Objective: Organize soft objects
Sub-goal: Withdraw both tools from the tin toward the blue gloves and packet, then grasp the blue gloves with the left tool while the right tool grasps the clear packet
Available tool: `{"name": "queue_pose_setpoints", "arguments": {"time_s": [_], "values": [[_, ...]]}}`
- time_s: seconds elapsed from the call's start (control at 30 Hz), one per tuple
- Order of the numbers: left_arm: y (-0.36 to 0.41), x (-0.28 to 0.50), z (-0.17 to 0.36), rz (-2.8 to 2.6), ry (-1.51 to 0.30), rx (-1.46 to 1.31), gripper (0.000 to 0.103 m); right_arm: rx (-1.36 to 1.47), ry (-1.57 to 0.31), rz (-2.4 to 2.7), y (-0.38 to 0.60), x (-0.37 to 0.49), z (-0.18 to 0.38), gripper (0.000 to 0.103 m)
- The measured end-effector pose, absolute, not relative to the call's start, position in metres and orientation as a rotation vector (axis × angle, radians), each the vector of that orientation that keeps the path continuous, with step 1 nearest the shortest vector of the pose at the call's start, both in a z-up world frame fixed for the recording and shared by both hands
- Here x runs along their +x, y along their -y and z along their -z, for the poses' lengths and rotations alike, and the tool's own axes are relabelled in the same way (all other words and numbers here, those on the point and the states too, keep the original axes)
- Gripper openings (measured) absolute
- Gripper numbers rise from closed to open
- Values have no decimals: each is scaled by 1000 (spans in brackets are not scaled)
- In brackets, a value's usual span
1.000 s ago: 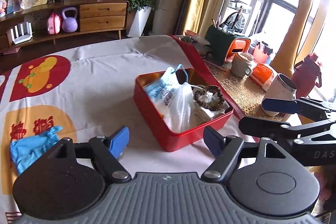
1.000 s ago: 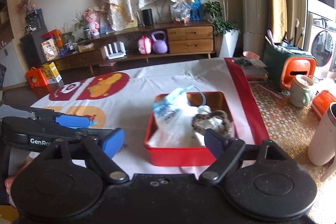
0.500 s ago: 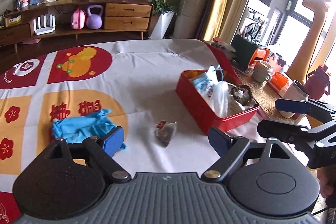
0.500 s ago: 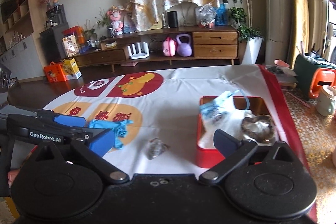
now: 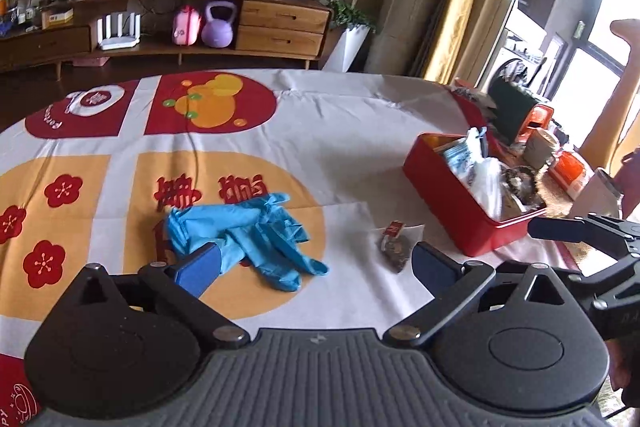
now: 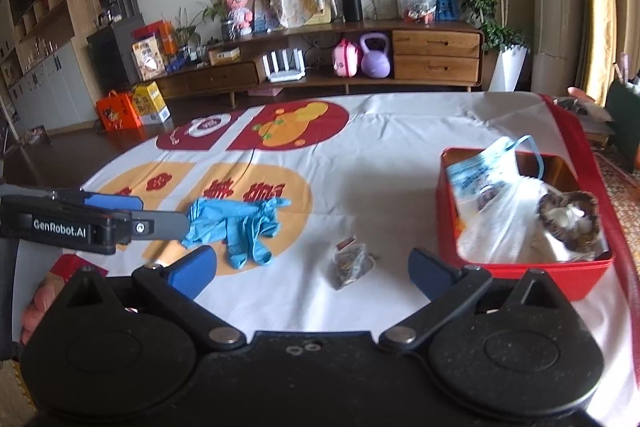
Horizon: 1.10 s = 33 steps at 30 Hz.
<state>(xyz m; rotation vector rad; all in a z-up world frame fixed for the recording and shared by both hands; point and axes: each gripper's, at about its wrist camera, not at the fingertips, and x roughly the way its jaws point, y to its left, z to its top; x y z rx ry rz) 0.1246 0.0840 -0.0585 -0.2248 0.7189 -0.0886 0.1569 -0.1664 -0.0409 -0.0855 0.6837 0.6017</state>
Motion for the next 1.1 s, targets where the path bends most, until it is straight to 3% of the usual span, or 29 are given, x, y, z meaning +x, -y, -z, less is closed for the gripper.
{"name": "queue_pose_setpoints", "arguments": {"time_s": [0.63, 1.1], "values": [[-110, 195, 134, -50, -808, -214, 102, -170, -782, -557, 129, 219, 103, 99], [-96, 222, 154, -99, -797, -132, 101, -195, -828, -528, 121, 244, 131, 73]]}}
